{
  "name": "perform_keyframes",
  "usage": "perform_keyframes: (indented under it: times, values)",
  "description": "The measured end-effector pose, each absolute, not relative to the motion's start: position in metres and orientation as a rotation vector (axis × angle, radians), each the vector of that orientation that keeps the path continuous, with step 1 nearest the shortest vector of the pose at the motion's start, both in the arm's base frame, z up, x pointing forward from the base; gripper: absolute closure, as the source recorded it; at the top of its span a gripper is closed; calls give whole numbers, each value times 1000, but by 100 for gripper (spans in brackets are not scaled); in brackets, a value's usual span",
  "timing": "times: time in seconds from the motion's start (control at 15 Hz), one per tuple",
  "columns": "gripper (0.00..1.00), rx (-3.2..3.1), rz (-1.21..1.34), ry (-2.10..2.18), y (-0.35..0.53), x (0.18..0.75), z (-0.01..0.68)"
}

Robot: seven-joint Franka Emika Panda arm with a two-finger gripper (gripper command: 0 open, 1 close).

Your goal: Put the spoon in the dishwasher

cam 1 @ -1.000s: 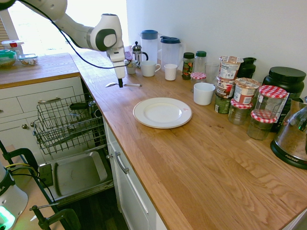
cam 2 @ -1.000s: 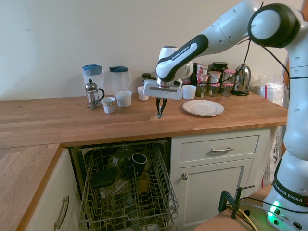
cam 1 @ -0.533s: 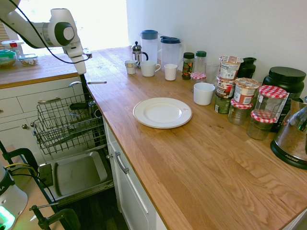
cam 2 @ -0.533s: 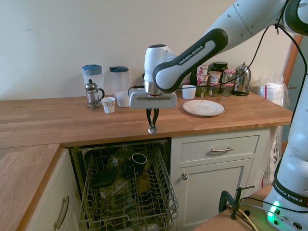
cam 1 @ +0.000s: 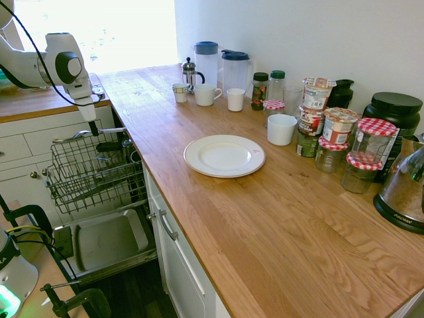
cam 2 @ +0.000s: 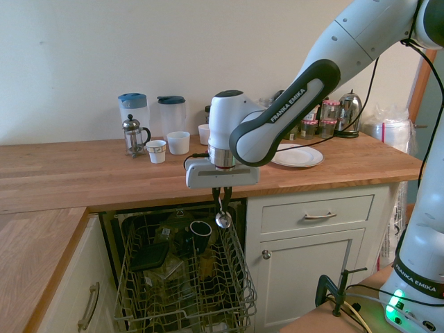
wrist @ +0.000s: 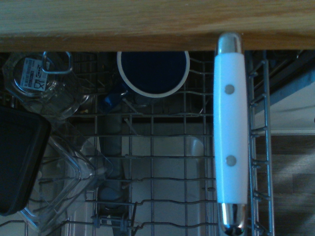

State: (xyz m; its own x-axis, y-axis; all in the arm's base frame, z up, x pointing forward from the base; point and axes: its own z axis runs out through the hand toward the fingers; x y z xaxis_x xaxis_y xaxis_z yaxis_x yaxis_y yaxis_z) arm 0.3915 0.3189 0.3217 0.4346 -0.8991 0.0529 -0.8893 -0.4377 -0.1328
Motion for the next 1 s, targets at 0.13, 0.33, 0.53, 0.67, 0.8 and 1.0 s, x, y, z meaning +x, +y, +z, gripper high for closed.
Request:
perform_keyframes:
  times: [0.13,0.33,0.53,0.67,0.8,1.0]
  values:
    - [100,-2579,-180,1619,332,373,309]
    - [100,-2576,-186,1636,344,354,276]
    - [100,-2569,-151,1665,340,360,226]
    - [100,-2564,-113,1681,337,375,192]
    - [100,-2567,-71,1700,341,388,162]
    - [100,-2575,-51,1723,344,398,132]
